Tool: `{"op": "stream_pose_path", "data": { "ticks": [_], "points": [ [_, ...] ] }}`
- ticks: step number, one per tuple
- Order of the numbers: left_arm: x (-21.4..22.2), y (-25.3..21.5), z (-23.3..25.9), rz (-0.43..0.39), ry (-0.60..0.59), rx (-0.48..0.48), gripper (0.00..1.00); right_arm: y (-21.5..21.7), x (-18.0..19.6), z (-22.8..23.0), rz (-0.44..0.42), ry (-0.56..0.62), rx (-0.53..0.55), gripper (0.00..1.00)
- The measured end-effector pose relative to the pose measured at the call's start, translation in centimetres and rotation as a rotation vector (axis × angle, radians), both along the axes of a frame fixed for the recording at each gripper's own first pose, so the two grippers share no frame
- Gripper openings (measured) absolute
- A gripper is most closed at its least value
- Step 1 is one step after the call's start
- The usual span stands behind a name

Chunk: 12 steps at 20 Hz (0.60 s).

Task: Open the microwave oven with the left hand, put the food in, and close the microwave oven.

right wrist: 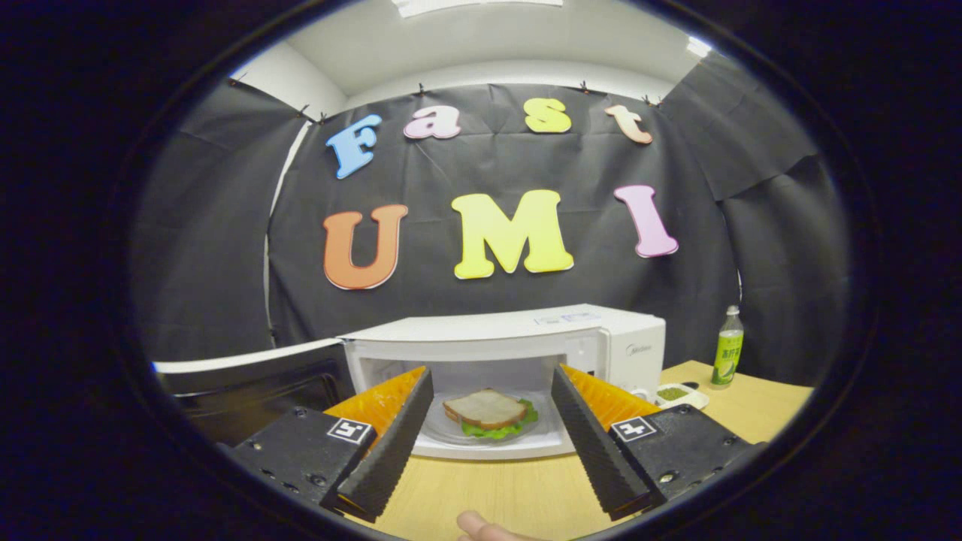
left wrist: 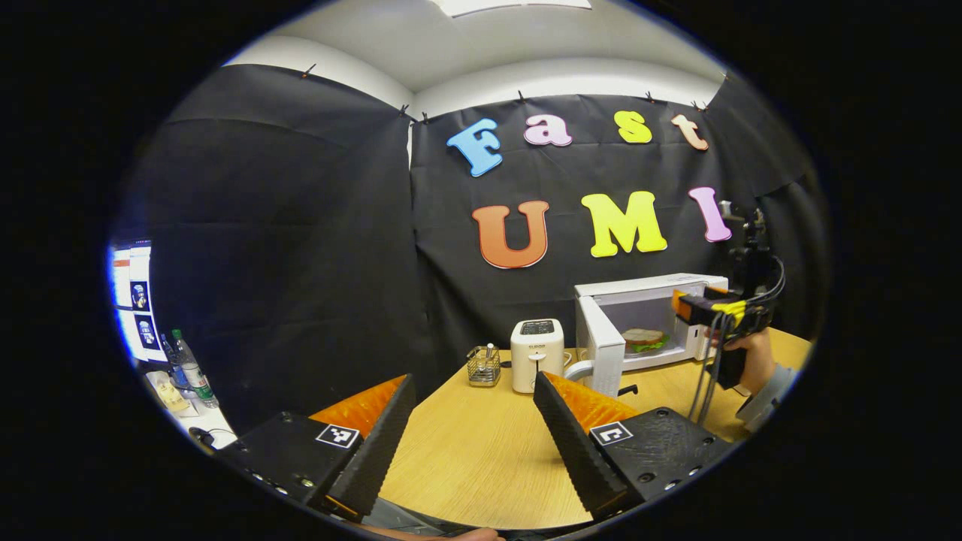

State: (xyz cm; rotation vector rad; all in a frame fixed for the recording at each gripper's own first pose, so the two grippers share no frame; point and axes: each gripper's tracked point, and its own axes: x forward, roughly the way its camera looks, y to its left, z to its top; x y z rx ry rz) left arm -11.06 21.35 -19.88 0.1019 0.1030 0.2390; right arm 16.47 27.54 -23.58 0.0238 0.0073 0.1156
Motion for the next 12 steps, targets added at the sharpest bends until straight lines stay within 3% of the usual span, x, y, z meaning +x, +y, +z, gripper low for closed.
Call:
{"op": "stream_pose_path", "data": {
  "ticks": [2, 3, 4, 5, 6, 7, 8, 9, 10, 12],
  "points": [
    [0.4, 0.2, 0.3, -0.014, -0.015, 0.004, 0.95, -1.5, -3.1, 3.0, 0.030, -0.001, 0.005, 1.00],
    [0.8, 0.3, 0.1, -0.021, -0.019, 0.000, 0.89, -2.3, -4.5, 4.1, 0.031, 0.008, 0.002, 0.92],
    [1.5, 0.6, -0.1, -0.022, -0.022, -0.007, 0.89, -3.6, -5.7, 4.8, 0.024, 0.020, -0.002, 1.00],
    [2.1, 1.0, -0.7, -0.020, -0.012, -0.023, 0.95, -4.9, -6.9, 5.5, 0.021, 0.035, -0.004, 0.91],
    [2.7, 1.3, -1.1, -0.018, -0.009, -0.038, 0.95, -6.1, -8.0, 6.3, 0.016, 0.041, -0.001, 1.00],
    [3.5, 1.7, -1.7, -0.017, 0.002, -0.058, 0.95, -7.4, -9.0, 7.2, 0.013, 0.048, -0.002, 0.91],
    [4.1, 2.0, -2.3, -0.018, 0.012, -0.075, 0.94, -8.7, -10.0, 8.1, 0.011, 0.044, -0.001, 1.00],
    [4.7, 2.2, -2.8, -0.021, 0.017, -0.088, 0.81, -9.9, -10.9, 9.1, 0.012, 0.039, -0.004, 0.91],
    [5.5, 2.0, -3.3, -0.038, 0.022, -0.105, 0.90, -11.1, -11.7, 9.8, 0.012, 0.035, -0.011, 1.00],
    [6.5, 1.9, -4.3, -0.068, 0.014, -0.125, 0.88, -13.5, -13.2, 11.3, 0.002, 0.029, -0.008, 1.00]
  ]
}}
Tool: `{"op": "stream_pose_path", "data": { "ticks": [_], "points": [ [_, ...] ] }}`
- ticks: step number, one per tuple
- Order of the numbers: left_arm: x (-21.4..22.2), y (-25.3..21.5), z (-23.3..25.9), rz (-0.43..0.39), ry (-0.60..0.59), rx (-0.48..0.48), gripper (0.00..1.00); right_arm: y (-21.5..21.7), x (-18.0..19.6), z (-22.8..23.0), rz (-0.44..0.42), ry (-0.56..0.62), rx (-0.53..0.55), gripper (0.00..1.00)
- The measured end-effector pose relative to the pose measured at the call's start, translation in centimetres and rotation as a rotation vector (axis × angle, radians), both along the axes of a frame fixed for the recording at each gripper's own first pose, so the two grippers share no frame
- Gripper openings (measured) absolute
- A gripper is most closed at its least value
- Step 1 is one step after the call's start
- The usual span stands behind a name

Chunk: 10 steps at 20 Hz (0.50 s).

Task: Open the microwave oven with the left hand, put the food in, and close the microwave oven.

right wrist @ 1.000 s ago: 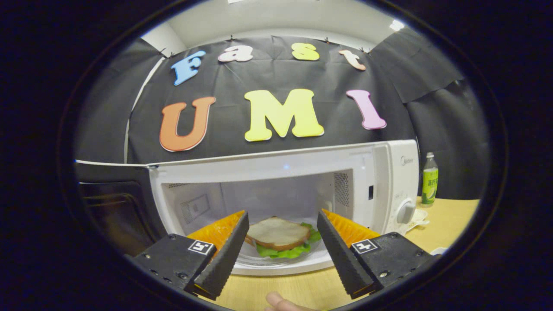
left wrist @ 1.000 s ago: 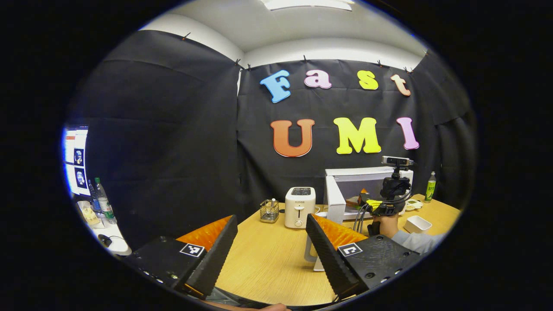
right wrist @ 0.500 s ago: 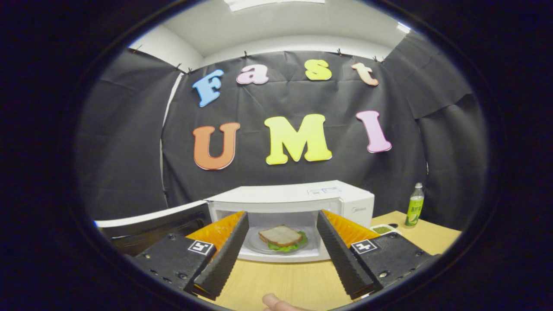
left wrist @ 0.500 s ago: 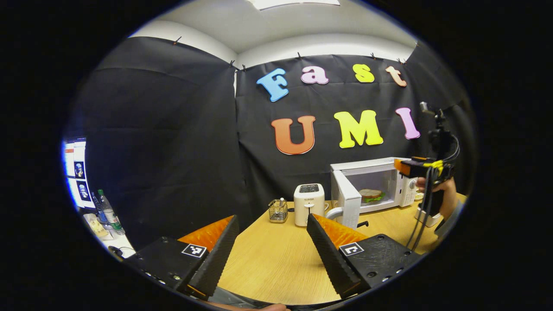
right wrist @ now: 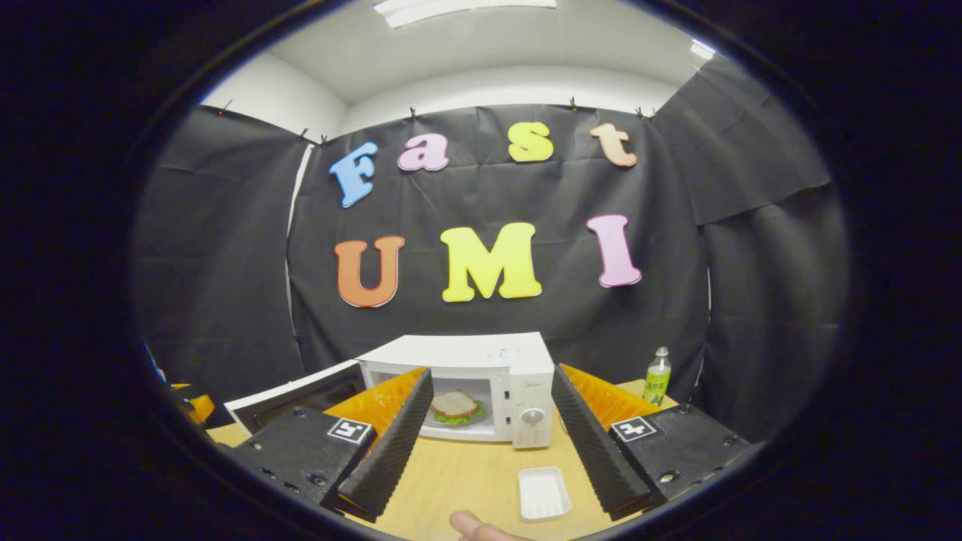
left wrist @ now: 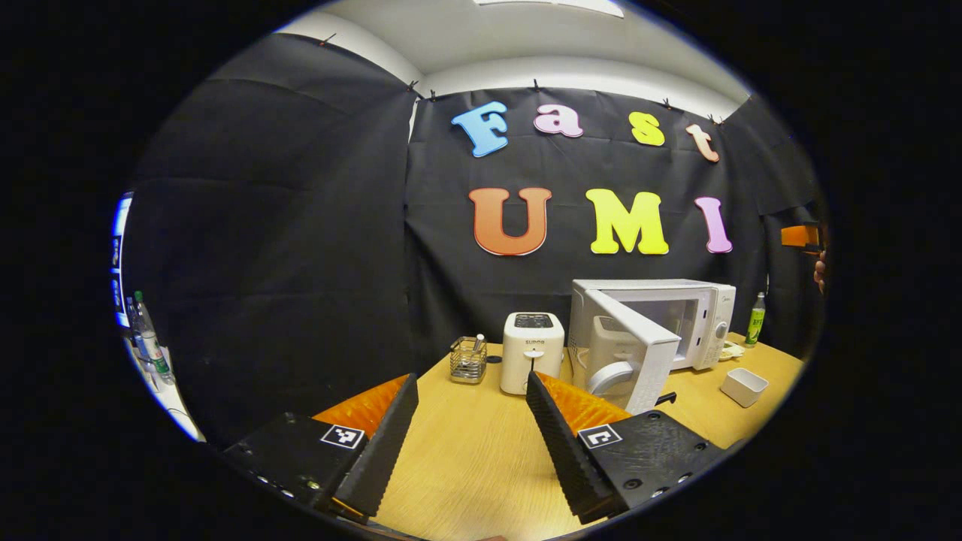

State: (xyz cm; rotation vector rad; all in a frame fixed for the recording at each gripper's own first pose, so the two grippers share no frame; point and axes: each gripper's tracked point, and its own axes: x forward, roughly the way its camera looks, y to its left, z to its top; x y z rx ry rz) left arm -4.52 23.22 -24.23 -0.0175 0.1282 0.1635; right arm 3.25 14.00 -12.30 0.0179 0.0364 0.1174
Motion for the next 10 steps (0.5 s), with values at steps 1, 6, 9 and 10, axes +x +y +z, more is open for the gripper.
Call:
{"op": "stream_pose_path", "data": {
  "ticks": [1, 6, 9, 10],
  "points": [
    [0.5, 0.0, -0.9, -0.011, 0.009, 0.000, 0.87, -0.9, -0.9, 0.7, 0.004, -0.002, 0.008, 1.00],
    [2.3, -1.0, -4.6, -0.069, 0.068, -0.018, 0.81, -5.2, -3.9, 2.4, -0.013, -0.019, 0.033, 0.91],
    [3.3, -2.8, -5.3, -0.148, 0.074, -0.070, 0.72, -6.4, -5.2, 2.5, -0.015, -0.036, 0.029, 0.91],
    [3.7, -3.0, -5.4, -0.155, 0.070, -0.078, 0.70, -6.3, -5.6, 2.6, 0.002, -0.044, 0.037, 1.00]
  ]
}}
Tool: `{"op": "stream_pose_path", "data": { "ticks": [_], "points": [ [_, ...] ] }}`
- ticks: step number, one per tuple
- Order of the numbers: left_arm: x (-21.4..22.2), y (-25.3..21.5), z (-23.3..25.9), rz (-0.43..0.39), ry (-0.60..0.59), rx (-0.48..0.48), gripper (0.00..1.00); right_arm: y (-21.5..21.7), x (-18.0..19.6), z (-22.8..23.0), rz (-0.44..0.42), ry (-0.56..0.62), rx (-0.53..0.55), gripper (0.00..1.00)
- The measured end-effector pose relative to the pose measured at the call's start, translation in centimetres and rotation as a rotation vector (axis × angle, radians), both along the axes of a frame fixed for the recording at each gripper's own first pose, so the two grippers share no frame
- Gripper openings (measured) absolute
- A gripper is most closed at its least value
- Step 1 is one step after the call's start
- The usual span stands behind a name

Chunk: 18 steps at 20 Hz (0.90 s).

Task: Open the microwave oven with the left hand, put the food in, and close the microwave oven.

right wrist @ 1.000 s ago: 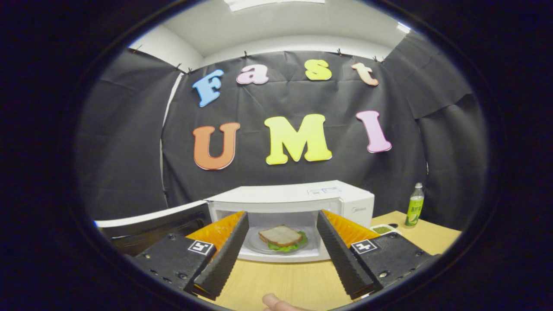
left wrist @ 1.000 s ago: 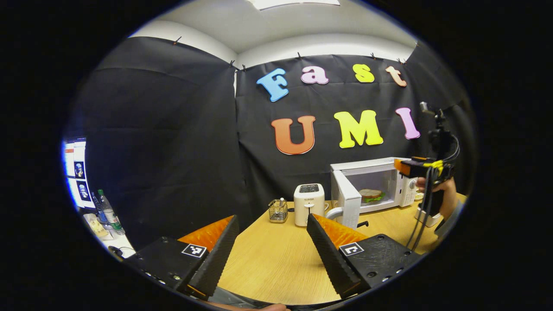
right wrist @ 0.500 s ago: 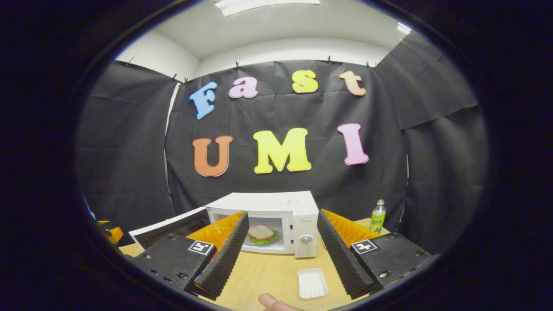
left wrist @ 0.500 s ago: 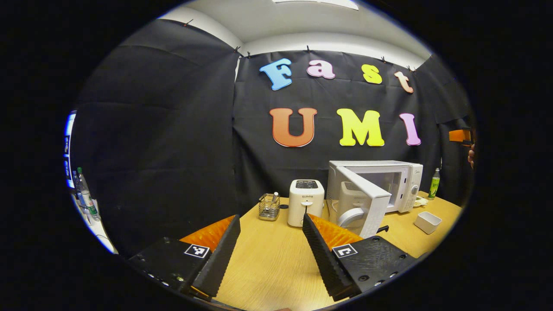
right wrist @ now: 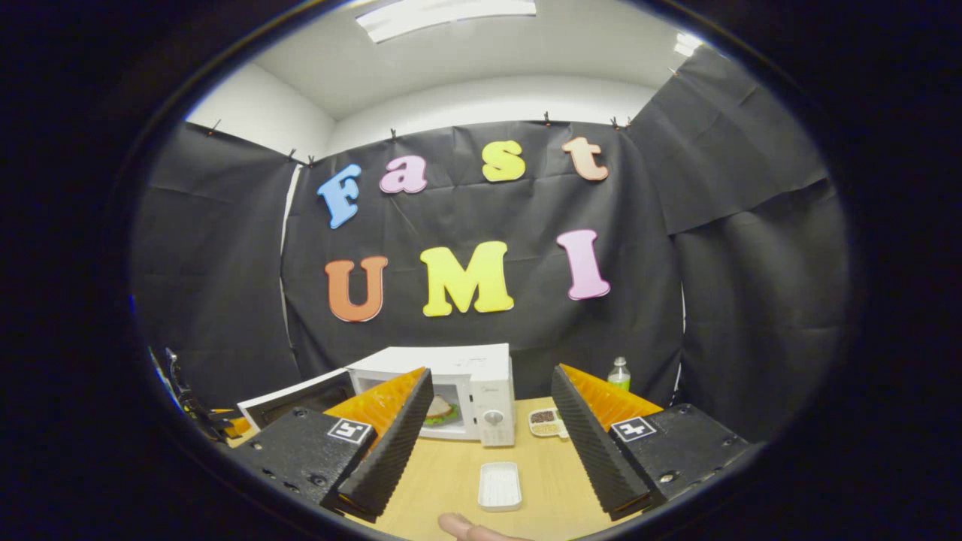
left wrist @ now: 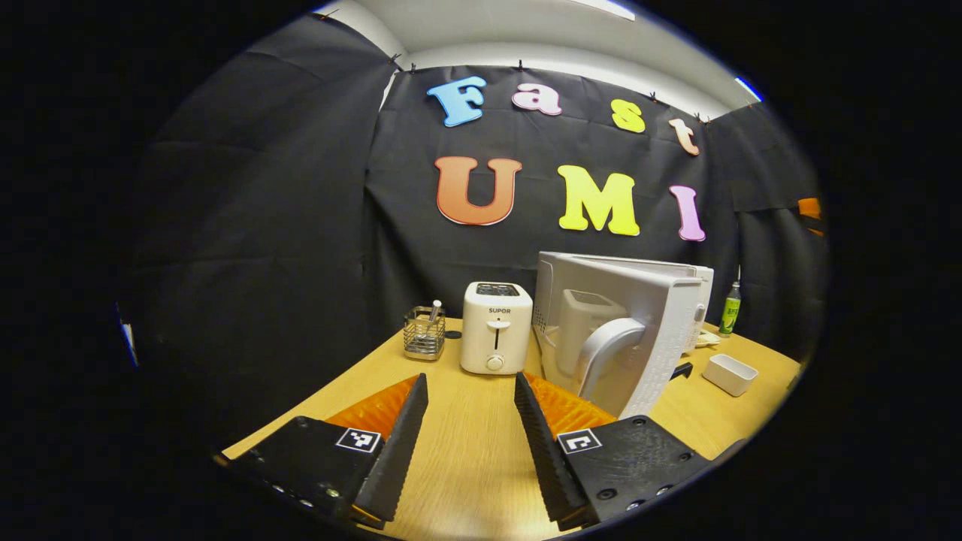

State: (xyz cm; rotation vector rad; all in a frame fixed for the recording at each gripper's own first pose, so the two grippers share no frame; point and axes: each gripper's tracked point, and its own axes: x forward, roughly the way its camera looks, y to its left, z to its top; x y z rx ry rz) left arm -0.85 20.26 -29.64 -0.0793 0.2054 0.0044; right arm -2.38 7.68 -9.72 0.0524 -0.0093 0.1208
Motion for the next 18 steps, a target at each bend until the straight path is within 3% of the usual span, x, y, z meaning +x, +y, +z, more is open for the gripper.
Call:
{"op": "stream_pose_path", "data": {
  "ticks": [1, 2, 4, 5, 6, 7, 8, 13, 16, 17, 18],
  "points": [
    [0.1, -0.2, 0.0, -0.002, 0.002, -0.004, 0.70, -0.1, -0.5, -0.1, 0.016, -0.002, 0.013, 0.92],
    [0.4, 0.3, -0.1, 0.027, 0.001, 0.010, 0.43, -0.7, -0.9, -0.3, 0.023, -0.002, 0.024, 0.92],
    [0.7, 1.2, -0.7, 0.076, 0.016, 0.029, 0.00, -2.4, -1.4, -0.3, 0.006, -0.004, 0.036, 0.91],
    [0.3, 0.9, -0.6, 0.060, 0.027, 0.012, 0.04, -3.3, -1.7, -0.5, -0.009, -0.004, 0.033, 0.91],
    [1.6, 0.3, -1.0, 0.047, 0.017, -0.005, 0.00, -4.0, -2.0, -0.5, -0.021, -0.007, 0.027, 0.91],
    [1.3, -0.9, -0.7, 0.028, 0.011, -0.022, 0.00, -4.7, -2.3, -0.5, -0.030, -0.014, 0.023, 1.00],
    [1.4, -1.3, -0.6, 0.020, 0.004, -0.024, 0.00, -5.0, -2.7, -0.2, -0.035, -0.023, 0.022, 0.91],
    [1.8, -4.3, -0.6, -0.037, -0.002, 0.021, 0.00, -6.5, -3.7, -0.4, -0.030, -0.039, 0.014, 0.91],
    [1.0, -7.6, -0.6, -0.139, 0.001, -0.030, 0.00, -7.2, -4.2, -0.5, -0.009, -0.044, 0.053, 0.91],
    [0.8, -8.5, -0.3, -0.166, -0.011, -0.037, 0.00, -7.5, -4.3, -0.7, -0.004, -0.041, 0.060, 1.00],
    [0.8, -9.3, 0.0, -0.193, -0.019, -0.041, 0.00, -7.6, -4.3, -0.6, 0.000, -0.040, 0.060, 0.91]
  ]
}}
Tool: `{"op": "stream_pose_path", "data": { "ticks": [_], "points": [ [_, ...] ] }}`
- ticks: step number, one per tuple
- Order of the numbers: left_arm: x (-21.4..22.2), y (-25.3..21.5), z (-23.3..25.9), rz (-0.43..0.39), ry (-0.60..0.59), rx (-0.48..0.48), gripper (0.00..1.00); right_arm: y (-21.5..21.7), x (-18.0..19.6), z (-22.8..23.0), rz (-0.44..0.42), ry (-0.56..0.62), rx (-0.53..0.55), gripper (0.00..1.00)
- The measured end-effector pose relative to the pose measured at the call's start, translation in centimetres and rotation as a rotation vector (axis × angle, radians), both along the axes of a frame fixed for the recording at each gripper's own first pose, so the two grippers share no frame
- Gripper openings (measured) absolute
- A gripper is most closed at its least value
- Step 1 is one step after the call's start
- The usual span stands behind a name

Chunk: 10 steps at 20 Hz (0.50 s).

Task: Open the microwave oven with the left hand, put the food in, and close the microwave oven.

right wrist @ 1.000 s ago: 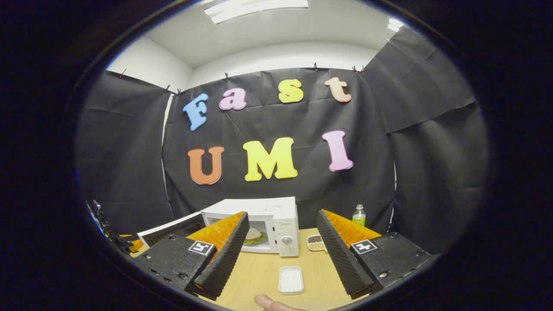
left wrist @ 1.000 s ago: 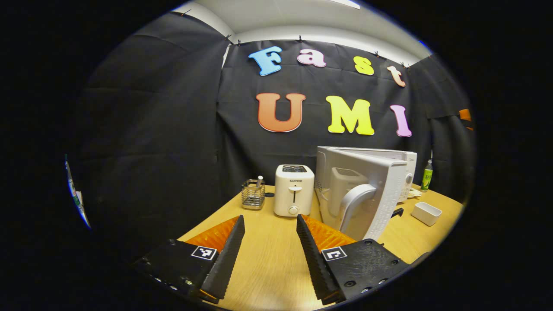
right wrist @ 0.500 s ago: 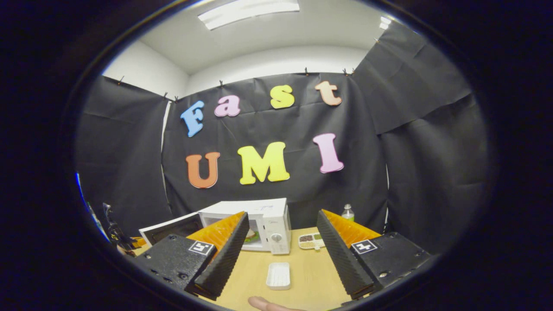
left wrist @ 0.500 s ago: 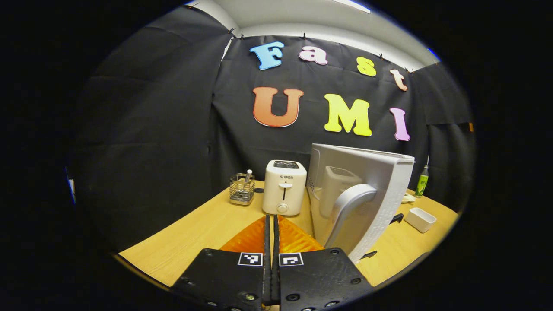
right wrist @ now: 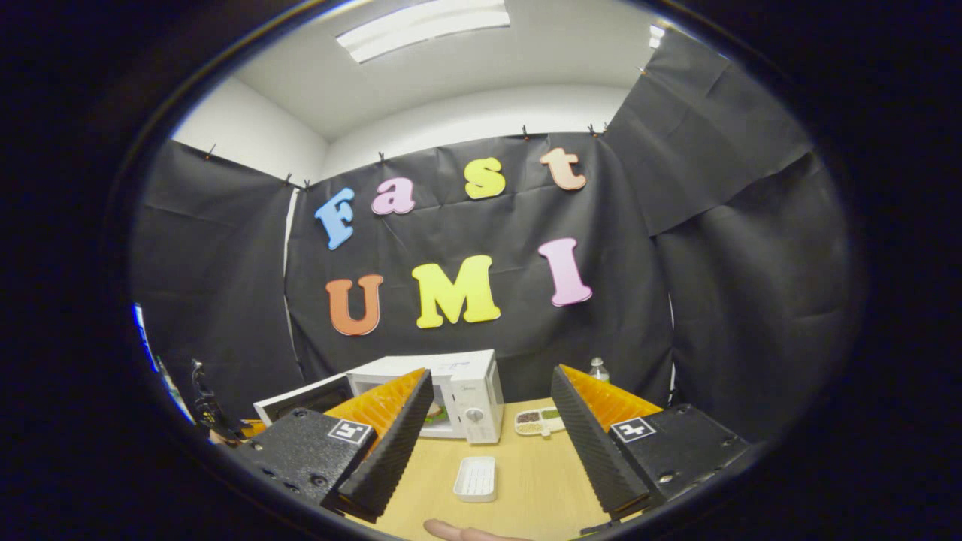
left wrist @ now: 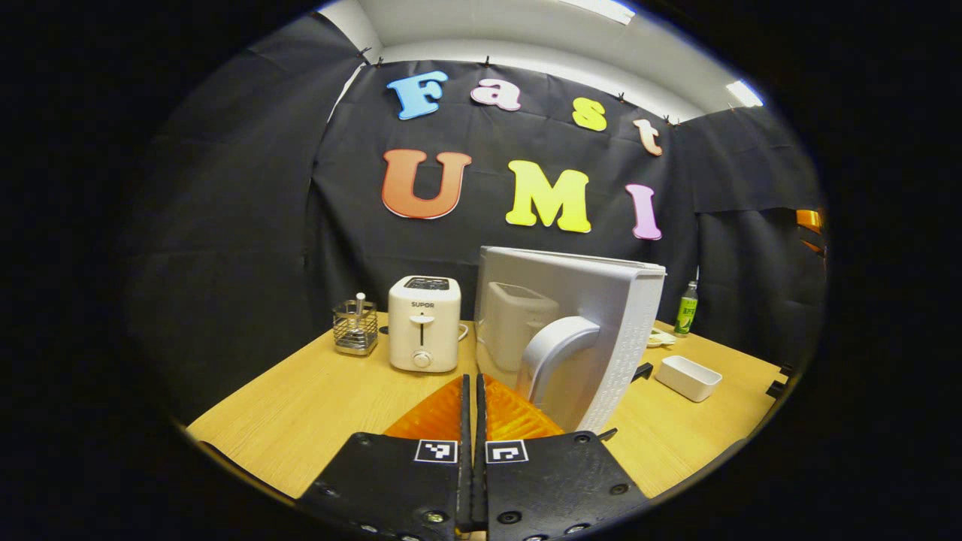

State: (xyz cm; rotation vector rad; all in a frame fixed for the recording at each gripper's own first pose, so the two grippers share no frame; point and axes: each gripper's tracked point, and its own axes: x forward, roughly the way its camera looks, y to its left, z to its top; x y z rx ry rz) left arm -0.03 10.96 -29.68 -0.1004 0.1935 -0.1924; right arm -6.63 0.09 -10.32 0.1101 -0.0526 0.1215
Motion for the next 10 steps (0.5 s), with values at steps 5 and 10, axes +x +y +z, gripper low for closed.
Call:
{"op": "stream_pose_path", "data": {
  "ticks": [5, 10],
  "points": [
    [1.4, -3.7, -0.2, -0.082, -0.003, -0.013, 0.00, -1.6, -0.4, 0.1, -0.023, -0.015, -0.007, 0.91],
    [2.9, -7.6, -0.7, -0.134, 0.004, 0.007, 0.00, -2.6, -0.6, -0.3, -0.025, -0.020, -0.004, 1.00]
  ]
}}
